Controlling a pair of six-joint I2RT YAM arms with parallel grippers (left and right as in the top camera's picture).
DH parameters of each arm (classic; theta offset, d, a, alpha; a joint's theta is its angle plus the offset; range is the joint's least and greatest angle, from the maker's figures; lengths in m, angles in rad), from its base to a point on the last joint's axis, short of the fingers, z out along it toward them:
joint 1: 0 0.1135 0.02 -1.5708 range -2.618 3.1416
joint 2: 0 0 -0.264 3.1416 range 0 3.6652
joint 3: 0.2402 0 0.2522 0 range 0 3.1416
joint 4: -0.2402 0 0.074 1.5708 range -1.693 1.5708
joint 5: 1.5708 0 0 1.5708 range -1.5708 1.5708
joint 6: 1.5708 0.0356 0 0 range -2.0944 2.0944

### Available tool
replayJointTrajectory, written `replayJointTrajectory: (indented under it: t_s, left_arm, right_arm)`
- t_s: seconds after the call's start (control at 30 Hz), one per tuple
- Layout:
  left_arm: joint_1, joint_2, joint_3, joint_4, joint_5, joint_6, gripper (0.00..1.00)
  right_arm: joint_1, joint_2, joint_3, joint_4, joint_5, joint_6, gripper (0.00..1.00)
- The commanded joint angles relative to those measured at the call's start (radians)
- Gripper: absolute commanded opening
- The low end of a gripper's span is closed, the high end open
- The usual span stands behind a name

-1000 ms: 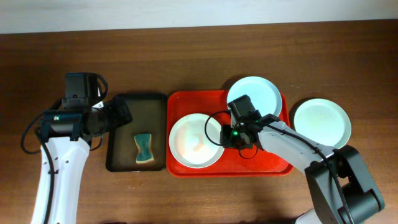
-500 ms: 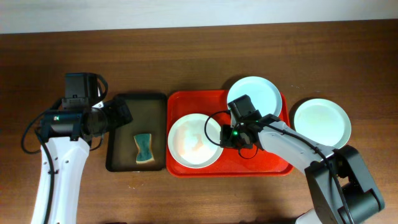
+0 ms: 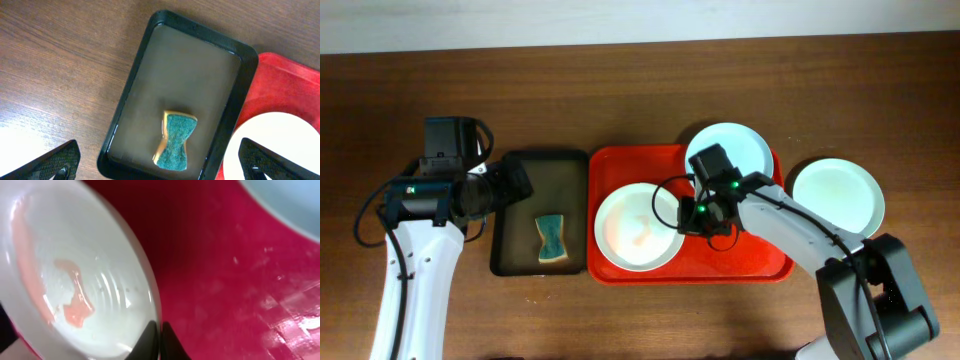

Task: Clean dirty plates on tray and stack at the side
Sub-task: 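Lift the plate with right gripper and tilt it over the black tray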

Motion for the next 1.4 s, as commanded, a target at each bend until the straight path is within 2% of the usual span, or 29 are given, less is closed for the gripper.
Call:
replayJointTrajectory:
  t_s: [0.0, 0.2, 0.33, 0.47, 0.7, 0.87, 1.07, 1.13, 1.37]
  left_arm:
    - [0.003, -0.003, 0.005, -0.002, 0.011, -0.010, 0.99]
    - [0.003, -0.003, 0.005, -0.002, 0.011, -0.010, 0.99]
    - [0.003, -0.003, 0.005, -0.002, 0.011, -0.010, 0.99]
    - [0.003, -0.003, 0.005, -0.002, 0.011, -0.010, 0.99]
    - [0.003, -0.003, 0.005, -0.002, 0.011, -0.010, 0.99]
    - [0.003, -0.003, 0.005, -0.002, 0.011, -0.010, 0.99]
    - [0.003, -0.003, 0.005, -0.002, 0.011, -0.010, 0.99]
    - [0.003, -0.003, 0.005, -0.002, 0.011, -0.010, 0.99]
    - [0.003, -0.003, 0.005, -0.002, 0.011, -0.010, 0.99]
  right_arm:
    - [-0.005, -0.012, 0.095, -0.058, 0.009, -0.048, 0.04]
    - [-0.003, -0.012, 0.325, -0.271, 0.058, -0.069, 0.04]
    - [-0.003, -0.012, 0.411, -0.295, 0.060, -0.068, 0.04]
    - [0.018, -0.009, 0.412, -0.218, 0.136, -0.021, 0.04]
    - [0.245, 0.017, 0.412, -0.011, 0.474, 0.030, 0.04]
    - [0.338, 0.079, 0.412, 0.134, 0.554, 0.016, 0.04]
    - [0.392, 0.099, 0.412, 0.312, 0.642, -0.256, 0.04]
    - [0.391, 0.099, 0.412, 0.347, 0.642, -0.272, 0.04]
    - [0.412, 0.099, 0.412, 0.482, 0.634, -0.613, 0.04]
